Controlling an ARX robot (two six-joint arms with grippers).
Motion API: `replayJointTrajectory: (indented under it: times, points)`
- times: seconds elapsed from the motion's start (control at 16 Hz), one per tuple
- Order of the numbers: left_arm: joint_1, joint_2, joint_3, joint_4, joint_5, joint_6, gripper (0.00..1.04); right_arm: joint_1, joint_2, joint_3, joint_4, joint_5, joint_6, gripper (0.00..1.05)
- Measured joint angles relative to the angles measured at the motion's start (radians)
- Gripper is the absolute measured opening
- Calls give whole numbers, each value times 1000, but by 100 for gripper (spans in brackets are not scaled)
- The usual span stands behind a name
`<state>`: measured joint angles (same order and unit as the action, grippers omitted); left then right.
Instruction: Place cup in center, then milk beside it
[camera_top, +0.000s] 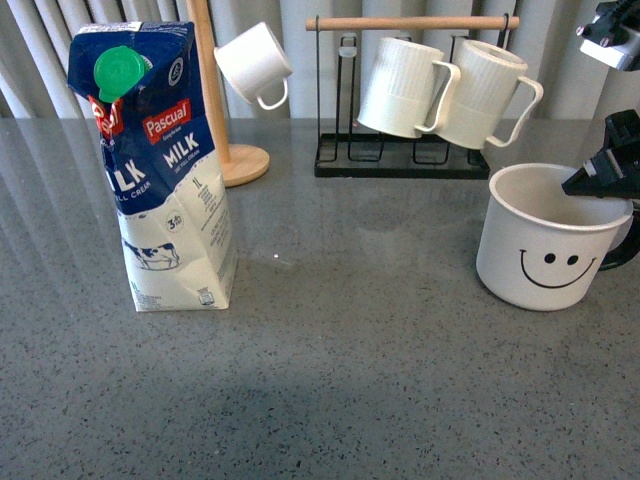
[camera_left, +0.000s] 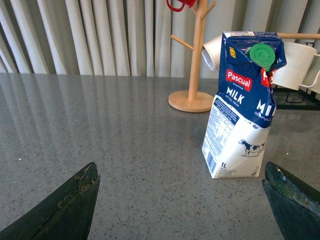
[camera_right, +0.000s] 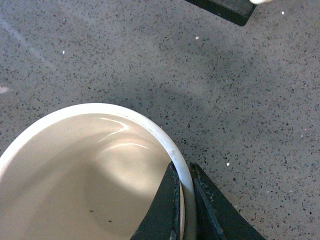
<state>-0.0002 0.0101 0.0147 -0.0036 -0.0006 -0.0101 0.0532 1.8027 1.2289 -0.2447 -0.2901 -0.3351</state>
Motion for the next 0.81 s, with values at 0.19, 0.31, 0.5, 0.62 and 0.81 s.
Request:
replayJointTrajectory:
  times: [0.19,0.31,0.5,0.62,0.81]
  points:
    - [0,0,0,0,0,0,98,18,-21,0,-6,2,11,4]
    - [0,0,0,0,0,0,98,39,-39,7,-32,-5,26,4]
    - [0,0,0,0,0,0,98,101,-69,56,-47,-21,48,4]
    - [0,0,0,0,0,0,98,154,-71,77,-51,-21,56,4]
    - [0,0,0,0,0,0,98,206,-39,84,-58,-16,56,4]
